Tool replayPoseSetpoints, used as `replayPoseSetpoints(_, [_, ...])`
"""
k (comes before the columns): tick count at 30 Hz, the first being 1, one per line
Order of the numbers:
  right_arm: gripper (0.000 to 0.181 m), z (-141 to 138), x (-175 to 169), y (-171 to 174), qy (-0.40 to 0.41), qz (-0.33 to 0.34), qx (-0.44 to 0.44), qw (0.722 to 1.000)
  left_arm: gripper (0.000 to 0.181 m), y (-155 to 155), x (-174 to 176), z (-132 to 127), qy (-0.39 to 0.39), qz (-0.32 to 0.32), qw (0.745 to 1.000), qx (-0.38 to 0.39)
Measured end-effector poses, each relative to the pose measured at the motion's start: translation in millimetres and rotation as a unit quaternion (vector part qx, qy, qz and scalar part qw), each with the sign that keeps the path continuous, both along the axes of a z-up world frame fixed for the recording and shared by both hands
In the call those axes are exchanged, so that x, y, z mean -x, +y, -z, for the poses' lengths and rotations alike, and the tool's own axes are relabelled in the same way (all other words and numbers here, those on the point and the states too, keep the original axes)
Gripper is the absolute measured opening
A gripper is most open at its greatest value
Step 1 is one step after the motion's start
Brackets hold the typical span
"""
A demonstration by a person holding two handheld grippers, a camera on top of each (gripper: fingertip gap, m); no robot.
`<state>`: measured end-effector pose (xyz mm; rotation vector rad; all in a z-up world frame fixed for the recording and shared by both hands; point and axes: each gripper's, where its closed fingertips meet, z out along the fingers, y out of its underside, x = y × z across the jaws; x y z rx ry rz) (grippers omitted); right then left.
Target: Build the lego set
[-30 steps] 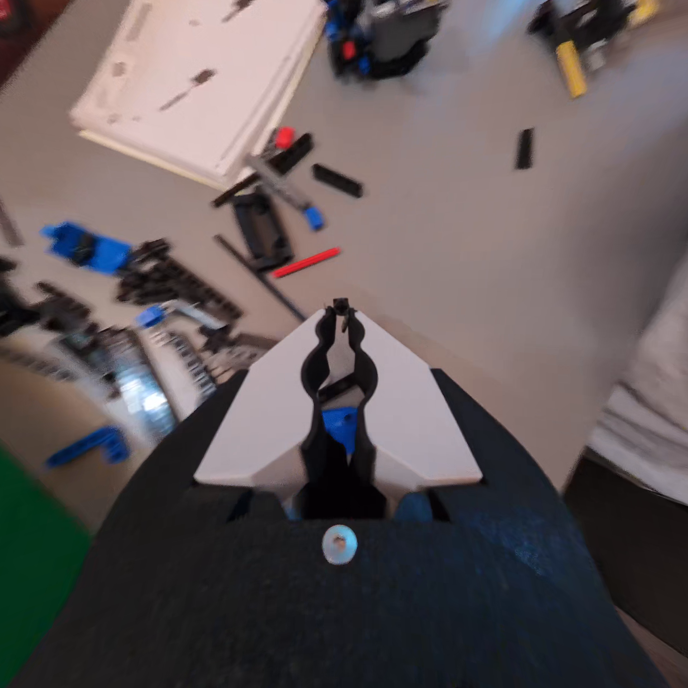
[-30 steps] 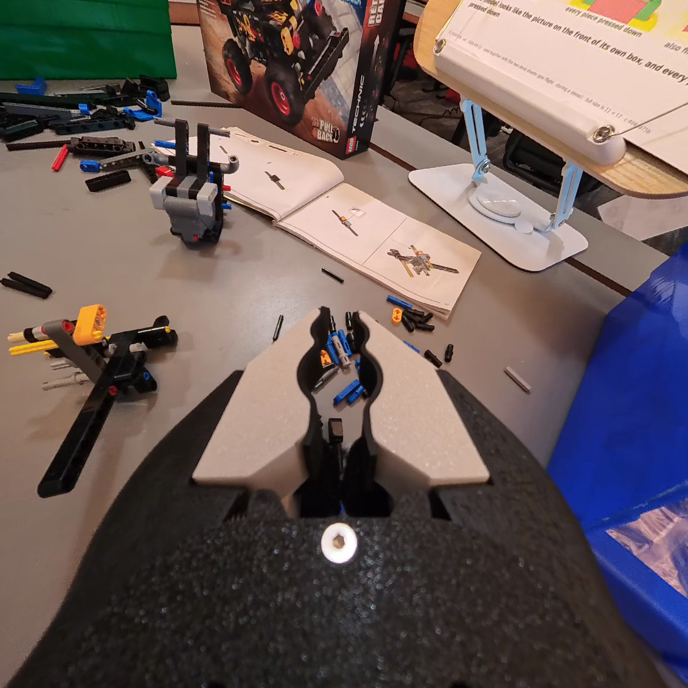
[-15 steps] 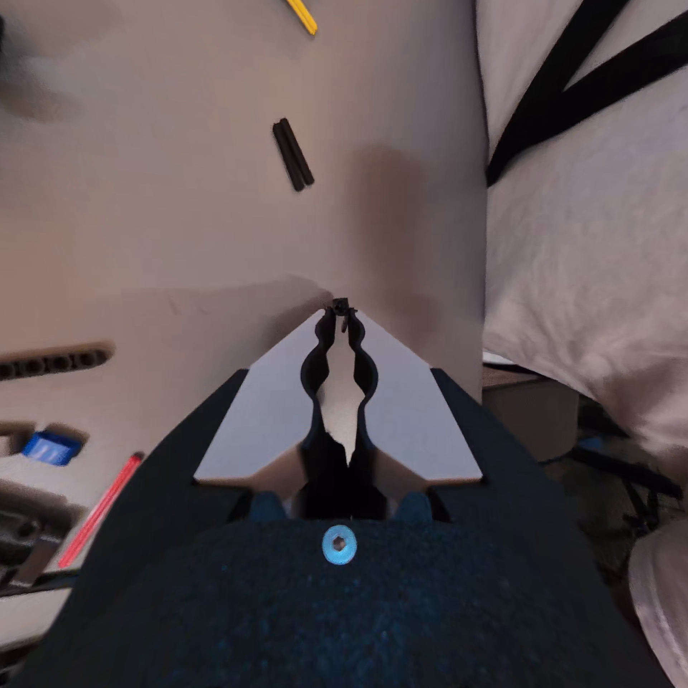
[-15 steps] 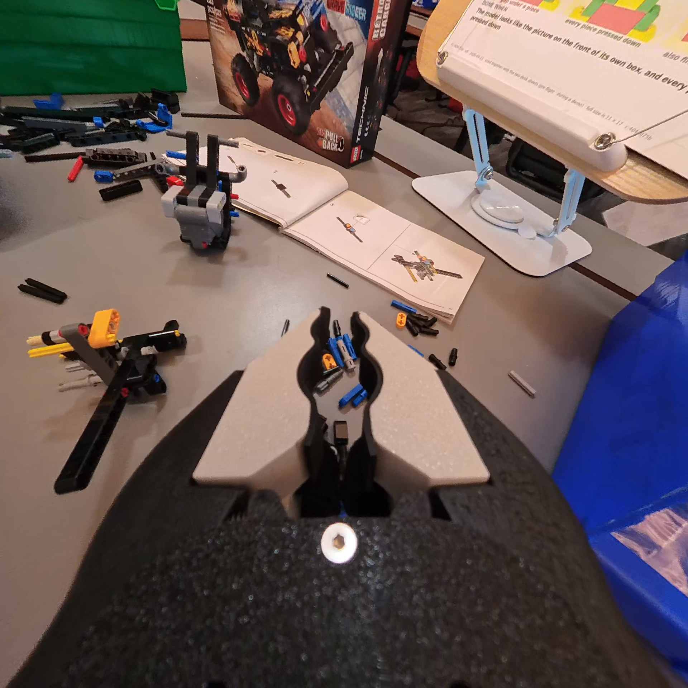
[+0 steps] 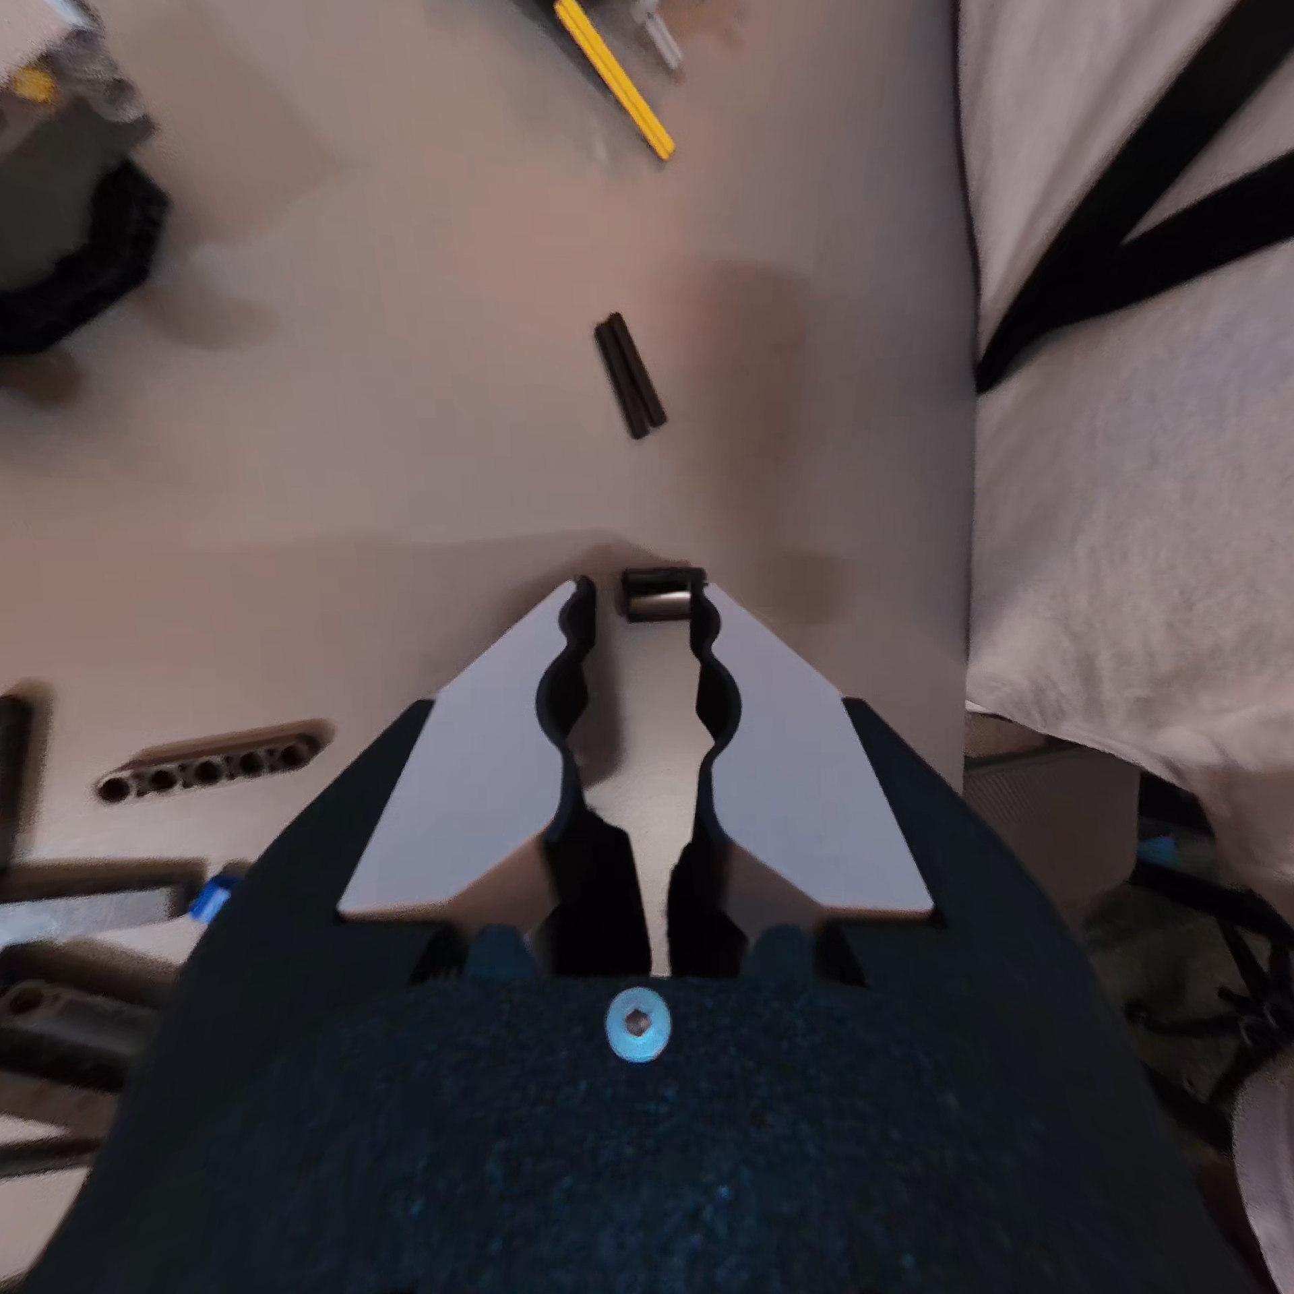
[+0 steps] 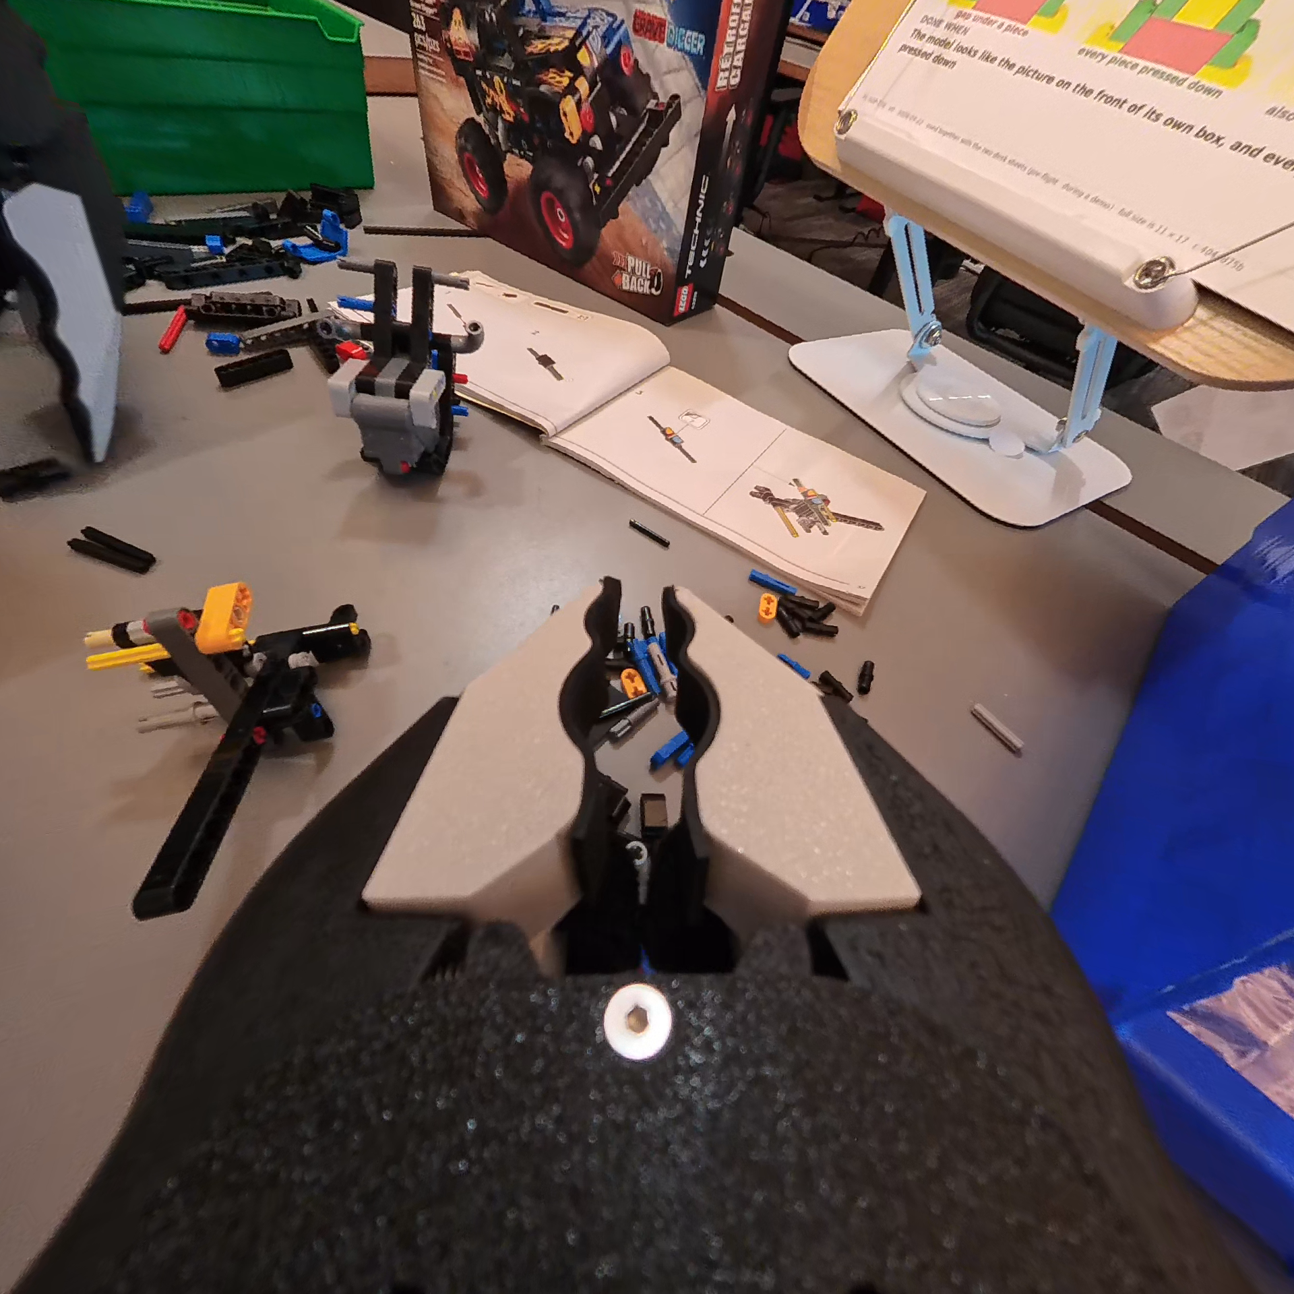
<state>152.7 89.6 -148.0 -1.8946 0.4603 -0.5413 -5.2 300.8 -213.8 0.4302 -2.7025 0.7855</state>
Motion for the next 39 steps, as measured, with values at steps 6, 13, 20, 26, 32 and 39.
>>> replayPoseSetpoints(6, [0.011,-2,1,1,0.0,-0.003,-0.006,1.0,0.026,16,-24,-22,-0.072,-0.128,0.989,0.034])
replayPoseSetpoints(13, [0.011,-2,2,5,-0.002,-0.007,-0.002,1.0,0.026,25,-1,-35,-0.135,-0.24,0.961,0.044])
replayPoseSetpoints(20, [0.01,-1,4,7,-0.007,-0.007,0.002,1.0,0.037,0,5,-18,-0.141,-0.357,0.922,0.061])
replayPoseSetpoints(26, [0.01,-1,6,8,-0.008,-0.01,0.003,1.0,0.036,2,0,-17,-0.168,-0.432,0.884,0.069])
replayPoseSetpoints(32, [0.01,0,8,9,-0.01,-0.012,0.005,1.0,0.03,2,3,-7,-0.177,-0.434,0.882,0.04])
replayPoseSetpoints(39, [0.01,1,9,7,-0.009,-0.01,0.006,1.0,0.02,-1,3,6,-0.176,-0.43,0.886,0.012])
